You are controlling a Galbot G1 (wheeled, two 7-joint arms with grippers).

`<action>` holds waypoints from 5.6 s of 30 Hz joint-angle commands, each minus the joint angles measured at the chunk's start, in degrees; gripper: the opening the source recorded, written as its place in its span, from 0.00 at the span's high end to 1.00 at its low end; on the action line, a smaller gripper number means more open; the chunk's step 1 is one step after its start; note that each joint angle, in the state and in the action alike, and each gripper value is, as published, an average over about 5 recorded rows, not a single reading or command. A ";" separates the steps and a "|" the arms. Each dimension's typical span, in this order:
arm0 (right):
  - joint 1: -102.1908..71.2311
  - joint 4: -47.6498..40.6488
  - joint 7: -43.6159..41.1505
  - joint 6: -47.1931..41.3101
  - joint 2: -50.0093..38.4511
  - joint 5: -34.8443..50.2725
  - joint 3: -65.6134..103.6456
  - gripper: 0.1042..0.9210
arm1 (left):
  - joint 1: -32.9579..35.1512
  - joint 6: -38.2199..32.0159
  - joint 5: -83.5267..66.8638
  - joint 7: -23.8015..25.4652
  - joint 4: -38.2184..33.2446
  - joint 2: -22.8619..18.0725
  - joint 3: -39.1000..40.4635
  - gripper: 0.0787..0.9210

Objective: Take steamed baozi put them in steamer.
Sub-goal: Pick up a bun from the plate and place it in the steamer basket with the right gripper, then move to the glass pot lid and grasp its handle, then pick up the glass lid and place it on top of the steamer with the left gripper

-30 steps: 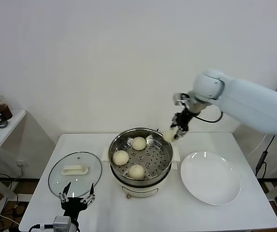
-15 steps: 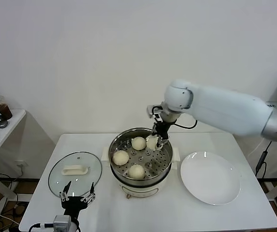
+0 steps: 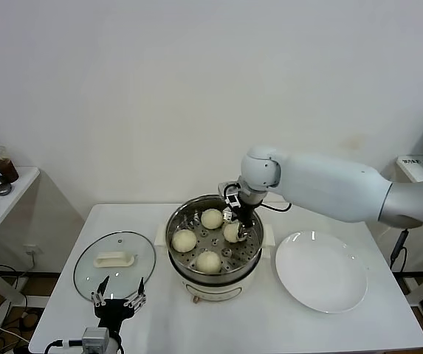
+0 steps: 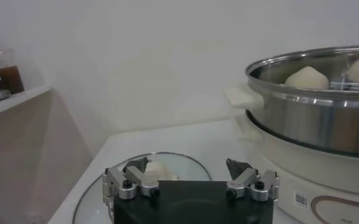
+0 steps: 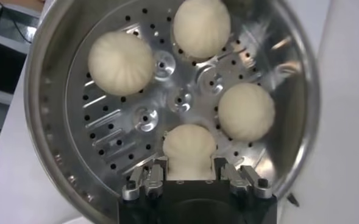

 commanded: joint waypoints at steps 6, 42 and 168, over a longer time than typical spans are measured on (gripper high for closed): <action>-1.13 1.05 1.31 -0.61 -0.43 -0.68 -0.22 0.54 | -0.31 -0.01 -0.20 -0.04 1.08 0.34 -0.11 0.12; -80.64 18.96 49.90 13.70 -17.22 18.69 108.60 0.12 | 0.13 -9.19 -4.77 -4.00 0.79 0.84 -1.20 0.12; -106.45 23.52 61.40 24.55 15.35 5.49 119.06 0.12 | -26.17 19.68 66.83 1.63 20.66 18.88 6.37 0.90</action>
